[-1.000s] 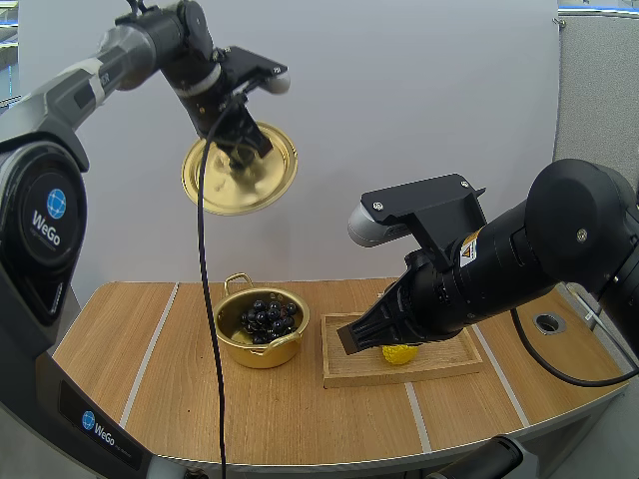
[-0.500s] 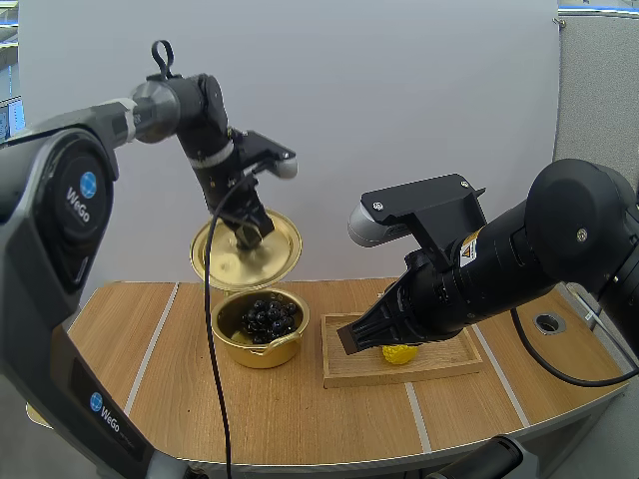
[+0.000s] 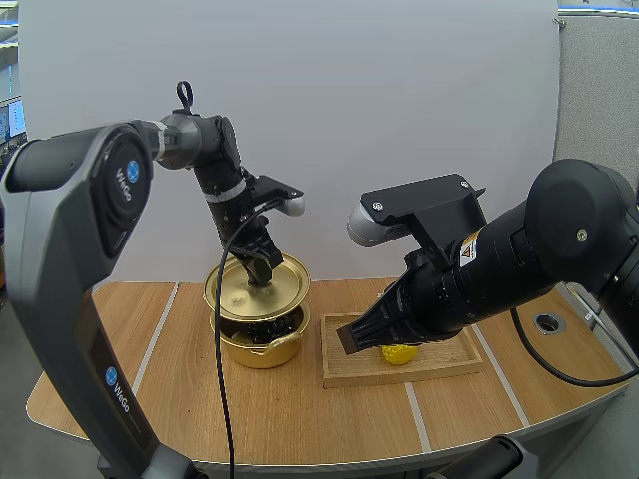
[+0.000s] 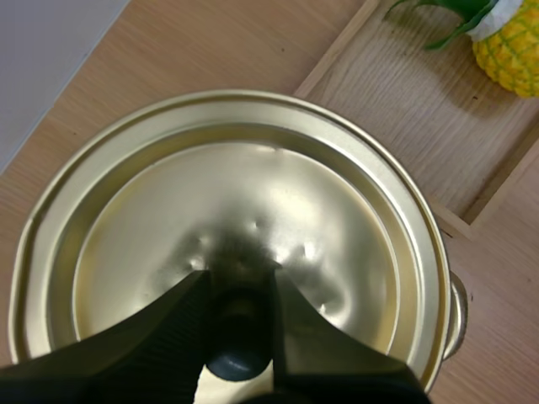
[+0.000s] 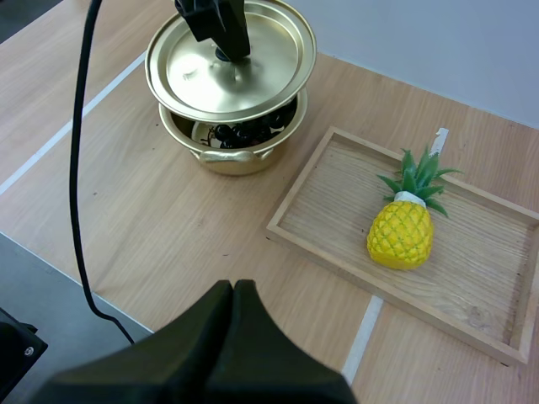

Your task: Open the pot, put the grape inside, and close it

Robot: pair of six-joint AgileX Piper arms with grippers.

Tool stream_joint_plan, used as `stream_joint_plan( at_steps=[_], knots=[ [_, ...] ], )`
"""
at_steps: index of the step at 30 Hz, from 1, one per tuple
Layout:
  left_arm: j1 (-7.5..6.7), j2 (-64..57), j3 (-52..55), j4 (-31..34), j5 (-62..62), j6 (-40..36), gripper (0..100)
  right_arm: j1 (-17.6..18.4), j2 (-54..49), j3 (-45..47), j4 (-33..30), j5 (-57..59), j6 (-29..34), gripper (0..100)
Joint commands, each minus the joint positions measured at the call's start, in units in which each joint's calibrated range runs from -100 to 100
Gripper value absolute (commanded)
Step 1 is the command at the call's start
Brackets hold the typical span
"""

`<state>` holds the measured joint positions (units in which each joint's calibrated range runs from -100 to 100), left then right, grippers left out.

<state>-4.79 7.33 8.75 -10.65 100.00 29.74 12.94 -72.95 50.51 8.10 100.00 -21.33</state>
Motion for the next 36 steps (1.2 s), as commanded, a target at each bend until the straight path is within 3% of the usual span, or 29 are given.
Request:
stream_joint_plan(
  at_steps=[1, 36],
  knots=[
    [-0.15, 1.1, 0.3, -1.3, 0.0, 0.3, 0, -0.2, -0.5, 0.2, 0.3, 0.0, 0.1, 0],
    [-0.15, 9.1, 0.9, -0.9, 0.0, 0.3, 2, -0.2, -0.5, 0.2, 0.3, 0.0, 0.1, 0]
  ],
)
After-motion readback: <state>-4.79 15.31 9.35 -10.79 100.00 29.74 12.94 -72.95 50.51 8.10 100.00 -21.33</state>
